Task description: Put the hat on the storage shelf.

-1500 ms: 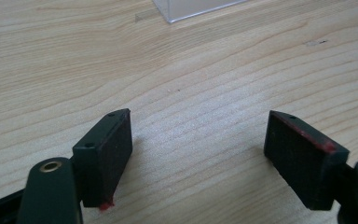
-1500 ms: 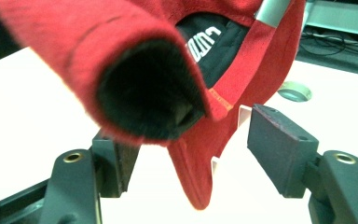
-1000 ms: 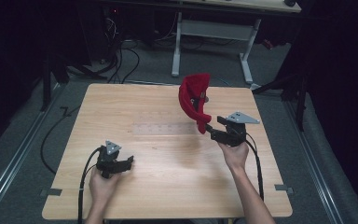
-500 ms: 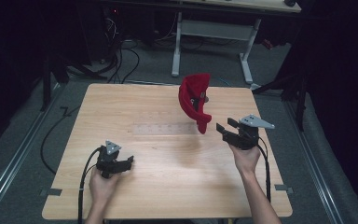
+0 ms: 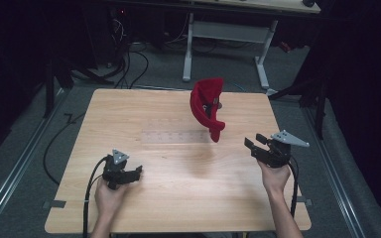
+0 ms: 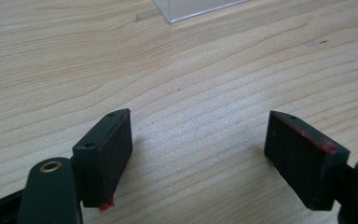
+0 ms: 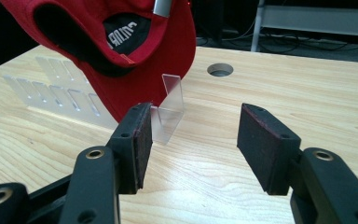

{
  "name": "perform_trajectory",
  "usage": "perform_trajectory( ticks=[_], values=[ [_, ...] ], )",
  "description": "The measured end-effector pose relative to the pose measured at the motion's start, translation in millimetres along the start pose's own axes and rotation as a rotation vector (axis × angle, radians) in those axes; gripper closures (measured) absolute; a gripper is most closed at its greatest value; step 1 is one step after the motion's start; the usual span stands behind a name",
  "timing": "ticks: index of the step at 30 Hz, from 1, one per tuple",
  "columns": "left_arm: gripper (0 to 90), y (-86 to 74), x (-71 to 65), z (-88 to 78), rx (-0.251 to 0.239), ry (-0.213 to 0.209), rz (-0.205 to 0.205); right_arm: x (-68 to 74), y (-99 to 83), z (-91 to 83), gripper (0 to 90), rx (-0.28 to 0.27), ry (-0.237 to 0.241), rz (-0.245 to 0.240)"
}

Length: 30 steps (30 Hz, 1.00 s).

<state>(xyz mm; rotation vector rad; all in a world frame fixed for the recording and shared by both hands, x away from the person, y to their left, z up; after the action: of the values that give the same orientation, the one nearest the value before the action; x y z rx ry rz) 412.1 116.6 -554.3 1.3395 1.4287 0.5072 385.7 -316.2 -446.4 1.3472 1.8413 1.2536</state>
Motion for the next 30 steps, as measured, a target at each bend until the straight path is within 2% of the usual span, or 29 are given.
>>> perform_trajectory(
  ticks=[4,16,30],
  values=[
    [23.5,0.0,0.0,0.0,0.0,0.0,0.001,-1.5,-7.4,-5.9,45.3,0.004,-0.007,-0.001],
    [23.6,0.0,0.0,0.0,0.0,0.0,0.001,-3.9,-23.6,-18.4,45.5,0.007,0.011,0.02],
    [23.7,0.0,0.0,0.0,0.0,0.0,0.0,1.3,-52.3,-10.0,46.2,0.06,0.012,0.035]
  ],
)
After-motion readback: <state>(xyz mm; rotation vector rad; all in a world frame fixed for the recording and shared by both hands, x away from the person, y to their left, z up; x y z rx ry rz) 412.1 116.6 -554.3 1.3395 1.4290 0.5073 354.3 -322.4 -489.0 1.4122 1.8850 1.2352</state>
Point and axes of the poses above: each handheld gripper's, and its own axes: z roughly forward along the jaws, y roughly out of its top, x roughly to its left, the point moved 2 cm from there along z, roughly forward along the jaws
